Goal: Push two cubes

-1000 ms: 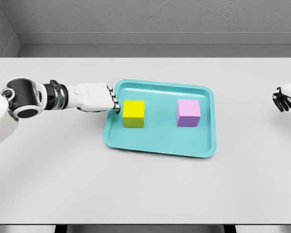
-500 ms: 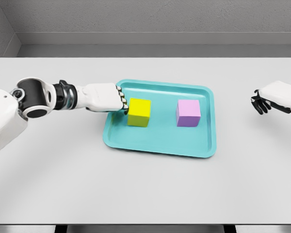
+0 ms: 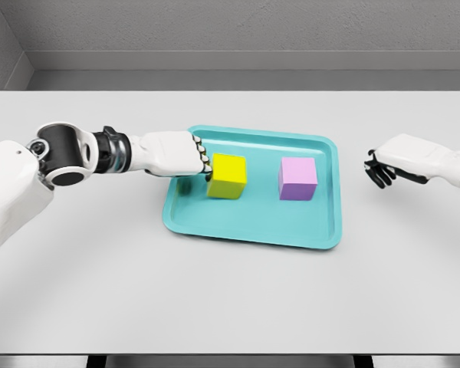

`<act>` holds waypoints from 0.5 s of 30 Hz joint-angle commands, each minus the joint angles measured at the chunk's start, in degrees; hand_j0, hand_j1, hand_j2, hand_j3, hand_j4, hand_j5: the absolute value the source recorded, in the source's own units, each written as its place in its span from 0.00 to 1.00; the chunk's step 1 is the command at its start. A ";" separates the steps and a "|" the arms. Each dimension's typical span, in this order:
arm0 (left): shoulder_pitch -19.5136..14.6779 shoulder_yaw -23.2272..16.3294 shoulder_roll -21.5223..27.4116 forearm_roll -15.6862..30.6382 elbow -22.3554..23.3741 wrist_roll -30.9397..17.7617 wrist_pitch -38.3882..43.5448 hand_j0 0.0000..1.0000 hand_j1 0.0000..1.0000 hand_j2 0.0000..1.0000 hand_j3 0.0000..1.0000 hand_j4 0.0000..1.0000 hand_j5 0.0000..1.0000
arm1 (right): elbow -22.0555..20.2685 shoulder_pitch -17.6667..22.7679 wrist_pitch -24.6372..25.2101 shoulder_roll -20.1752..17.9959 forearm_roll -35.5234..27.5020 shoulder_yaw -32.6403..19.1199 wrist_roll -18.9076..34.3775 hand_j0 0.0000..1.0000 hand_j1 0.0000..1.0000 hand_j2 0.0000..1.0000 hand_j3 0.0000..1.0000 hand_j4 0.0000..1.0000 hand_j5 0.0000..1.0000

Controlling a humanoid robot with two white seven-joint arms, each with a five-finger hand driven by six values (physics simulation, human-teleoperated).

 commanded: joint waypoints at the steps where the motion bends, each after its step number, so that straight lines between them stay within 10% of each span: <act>1: 0.00 0.05 -0.14 0.13 0.05 0.02 0.14 0.68 0.68 0.68 0.68 0.68 0.68 | -0.38 0.00 0.07 0.14 -0.24 0.29 0.21 0.00 0.00 0.00 0.00 0.00 0.00; 15: 0.09 0.05 -2.60 -1.54 0.14 0.02 0.14 0.68 0.68 0.68 0.68 0.68 0.68 | 0.06 -2.55 0.51 3.84 0.38 5.12 1.09 0.00 0.00 0.00 0.00 0.00 0.00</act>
